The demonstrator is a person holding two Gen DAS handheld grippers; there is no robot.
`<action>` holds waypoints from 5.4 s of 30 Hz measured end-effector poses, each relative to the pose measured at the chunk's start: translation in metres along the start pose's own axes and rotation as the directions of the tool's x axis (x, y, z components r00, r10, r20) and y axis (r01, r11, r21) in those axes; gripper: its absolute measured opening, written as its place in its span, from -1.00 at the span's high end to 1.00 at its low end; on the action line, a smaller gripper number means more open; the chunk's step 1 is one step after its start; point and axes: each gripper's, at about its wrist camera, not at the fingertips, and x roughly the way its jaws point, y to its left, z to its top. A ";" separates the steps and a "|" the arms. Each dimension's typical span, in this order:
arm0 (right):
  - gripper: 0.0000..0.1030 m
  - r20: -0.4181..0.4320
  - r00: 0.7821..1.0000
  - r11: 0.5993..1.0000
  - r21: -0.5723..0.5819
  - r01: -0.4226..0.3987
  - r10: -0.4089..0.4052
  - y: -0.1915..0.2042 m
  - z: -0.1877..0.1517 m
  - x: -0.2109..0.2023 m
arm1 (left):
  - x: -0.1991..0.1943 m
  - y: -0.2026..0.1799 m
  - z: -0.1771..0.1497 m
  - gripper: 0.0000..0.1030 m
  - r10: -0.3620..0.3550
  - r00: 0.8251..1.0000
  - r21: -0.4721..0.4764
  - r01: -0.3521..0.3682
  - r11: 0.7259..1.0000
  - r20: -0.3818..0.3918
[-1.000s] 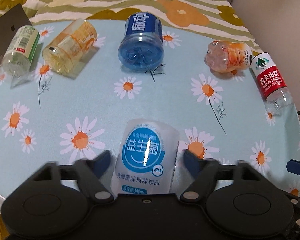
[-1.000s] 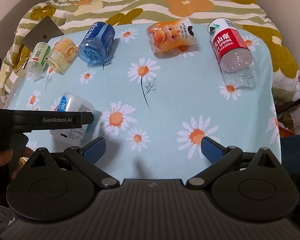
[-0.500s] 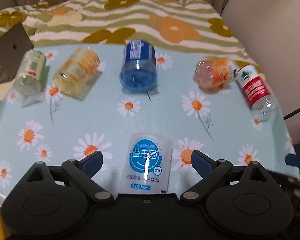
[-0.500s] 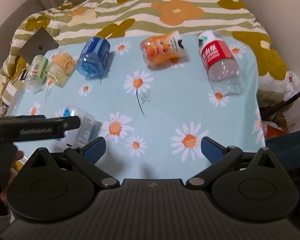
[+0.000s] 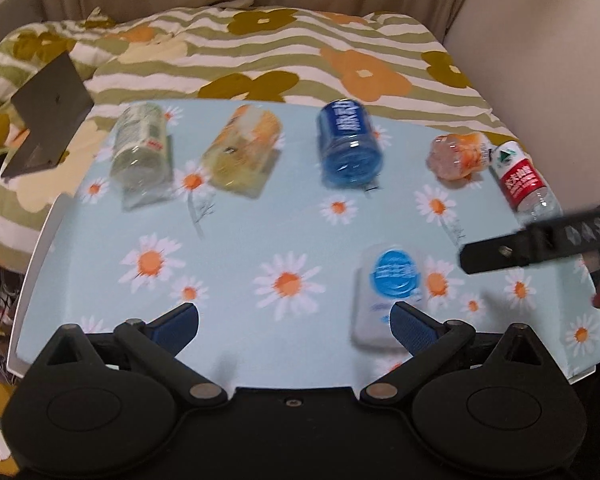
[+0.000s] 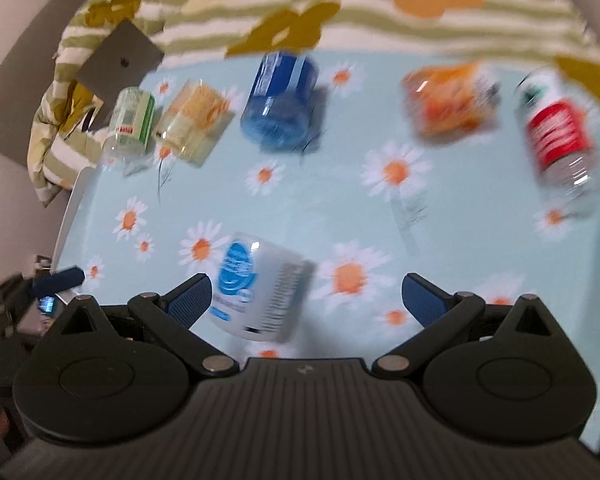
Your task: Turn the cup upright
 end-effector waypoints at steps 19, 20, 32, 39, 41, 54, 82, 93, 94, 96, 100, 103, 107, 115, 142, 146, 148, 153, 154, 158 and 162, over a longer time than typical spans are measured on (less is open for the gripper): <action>-0.47 -0.137 0.982 0.937 0.341 -0.078 0.132 -0.006 0.017 0.078 | 0.004 0.072 -0.019 -1.00 -0.007 0.999 -0.081 0.004 0.997 -0.034; -0.47 -0.136 0.982 0.938 0.339 -0.079 0.132 -0.005 0.017 0.078 | 0.004 0.073 -0.019 -1.00 -0.008 0.999 -0.080 0.005 0.997 -0.034; -0.39 -0.005 0.990 0.942 0.308 -0.132 0.140 0.002 0.011 0.037 | -0.003 0.067 -0.010 -1.00 -0.025 1.000 -0.062 0.024 0.998 -0.018; -0.42 0.409 0.912 0.990 0.117 -0.080 0.026 0.026 -0.033 -0.013 | -0.010 0.057 -0.002 -1.00 -0.032 0.999 -0.014 0.032 0.999 0.027; -0.42 0.516 0.856 0.998 0.064 -0.002 -0.031 0.035 -0.054 -0.007 | -0.008 0.056 0.000 -1.00 -0.038 0.998 -0.009 0.039 0.999 0.039; -0.45 0.734 0.673 0.992 0.007 0.128 -0.092 0.035 -0.119 0.061 | 0.001 0.049 -0.018 -1.00 0.021 0.991 0.063 -0.030 0.998 0.132; -0.63 0.547 0.825 0.973 -0.074 0.219 -0.143 0.050 -0.110 0.047 | 0.010 0.035 -0.013 -1.00 0.027 0.995 0.147 -0.041 0.988 0.098; -1.00 0.486 0.856 0.973 -0.049 0.226 -0.174 0.048 -0.105 0.036 | -0.002 0.028 -0.008 -1.00 0.014 0.993 0.147 -0.032 0.989 0.118; -1.00 0.489 0.855 0.973 -0.045 0.225 -0.175 0.047 -0.106 0.029 | -0.007 0.026 -0.007 -1.00 0.013 0.992 0.149 -0.032 0.988 0.126; -1.00 0.481 0.858 0.974 -0.033 0.224 -0.181 0.046 -0.105 0.014 | -0.017 0.022 -0.006 -1.00 0.012 0.990 0.155 -0.034 0.987 0.142; -1.00 0.462 0.863 0.972 -0.005 0.235 -0.206 0.041 -0.104 -0.024 | -0.035 0.015 -0.004 -1.00 0.003 0.986 0.148 -0.029 0.989 0.168; -1.00 0.445 0.861 0.962 -0.001 0.274 -0.245 0.039 -0.105 -0.048 | -0.047 0.009 -0.004 -1.00 0.001 0.982 0.134 -0.027 0.991 0.190; -1.00 0.406 0.872 0.956 0.019 0.292 -0.274 0.034 -0.107 -0.071 | -0.060 0.002 -0.006 -1.00 0.012 0.975 0.134 -0.043 0.990 0.221; -1.00 0.345 0.882 0.945 0.062 0.321 -0.322 0.021 -0.118 -0.080 | -0.068 -0.013 -0.021 -1.00 0.012 0.969 0.155 -0.052 0.987 0.246; -1.00 0.347 0.881 0.946 0.080 0.313 -0.321 0.008 -0.130 -0.086 | -0.076 -0.029 -0.029 -1.00 0.037 0.962 0.160 -0.083 0.984 0.269; -1.00 0.348 0.881 0.946 0.081 0.313 -0.321 0.009 -0.130 -0.086 | -0.076 -0.028 -0.029 -1.00 0.035 0.963 0.160 -0.080 0.984 0.269; -1.00 0.348 0.880 0.946 0.081 0.314 -0.322 0.009 -0.130 -0.086 | -0.076 -0.028 -0.030 -1.00 0.033 0.963 0.161 -0.079 0.984 0.269; -1.00 0.347 0.880 0.945 0.084 0.316 -0.325 0.007 -0.131 -0.087 | -0.077 -0.028 -0.031 -1.00 0.031 0.963 0.164 -0.078 0.983 0.269; -1.00 0.347 0.880 0.945 0.084 0.316 -0.325 0.007 -0.131 -0.088 | -0.077 -0.028 -0.031 -1.00 0.029 0.963 0.163 -0.075 0.984 0.269; -1.00 0.348 0.878 0.944 0.083 0.319 -0.328 0.006 -0.131 -0.089 | -0.078 -0.029 -0.030 -1.00 0.020 0.963 0.158 -0.065 0.985 0.269; -1.00 0.347 0.878 0.943 0.087 0.320 -0.330 0.006 -0.131 -0.089 | -0.078 -0.030 -0.029 -1.00 0.021 0.963 0.163 -0.067 0.984 0.268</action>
